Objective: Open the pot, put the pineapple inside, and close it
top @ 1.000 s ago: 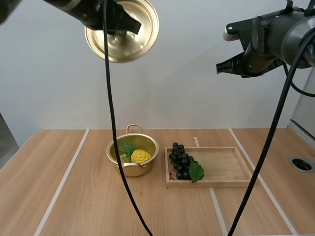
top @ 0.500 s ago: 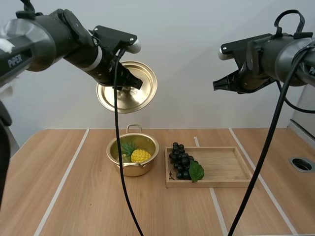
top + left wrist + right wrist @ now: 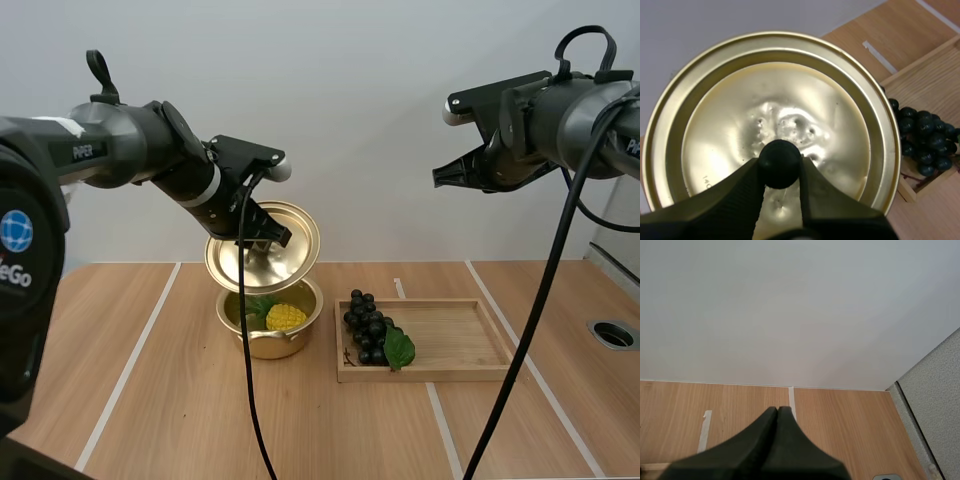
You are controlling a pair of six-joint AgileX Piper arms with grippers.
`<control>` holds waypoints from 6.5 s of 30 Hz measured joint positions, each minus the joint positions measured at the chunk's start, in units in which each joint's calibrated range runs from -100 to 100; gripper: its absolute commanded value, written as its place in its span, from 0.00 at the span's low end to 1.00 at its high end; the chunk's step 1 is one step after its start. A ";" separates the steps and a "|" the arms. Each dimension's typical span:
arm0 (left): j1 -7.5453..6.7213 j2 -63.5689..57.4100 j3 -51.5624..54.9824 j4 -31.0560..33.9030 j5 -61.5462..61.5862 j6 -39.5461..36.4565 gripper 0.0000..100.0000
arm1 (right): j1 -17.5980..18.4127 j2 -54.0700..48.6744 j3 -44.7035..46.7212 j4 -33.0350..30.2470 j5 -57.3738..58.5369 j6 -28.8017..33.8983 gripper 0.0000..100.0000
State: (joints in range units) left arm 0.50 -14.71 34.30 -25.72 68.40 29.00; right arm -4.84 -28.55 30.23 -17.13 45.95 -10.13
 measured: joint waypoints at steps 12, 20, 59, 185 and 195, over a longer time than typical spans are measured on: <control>0.00 4.91 2.99 -1.45 -3.74 1.94 0.00 | 0.00 0.00 0.00 0.00 0.00 0.00 0.00; 0.00 7.02 3.42 -4.28 -6.07 4.11 0.00 | 0.00 0.00 0.00 0.92 0.00 0.00 0.00; 0.00 13.52 3.42 -3.93 -6.58 4.21 0.00 | 0.00 0.48 7.97 4.66 -11.76 0.00 0.00; 1.01 -85.02 57.76 1.68 -32.73 -11.99 0.00 | 2.55 -71.08 63.63 17.81 -26.34 -7.04 0.00; 2.04 -85.02 65.50 2.01 -37.70 -15.62 0.00 | 3.07 -71.11 69.59 14.81 -31.50 -7.04 0.00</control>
State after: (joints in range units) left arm 2.54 -99.73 99.80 -23.71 30.70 13.38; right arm -1.77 -99.66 99.83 -2.32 14.45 -17.16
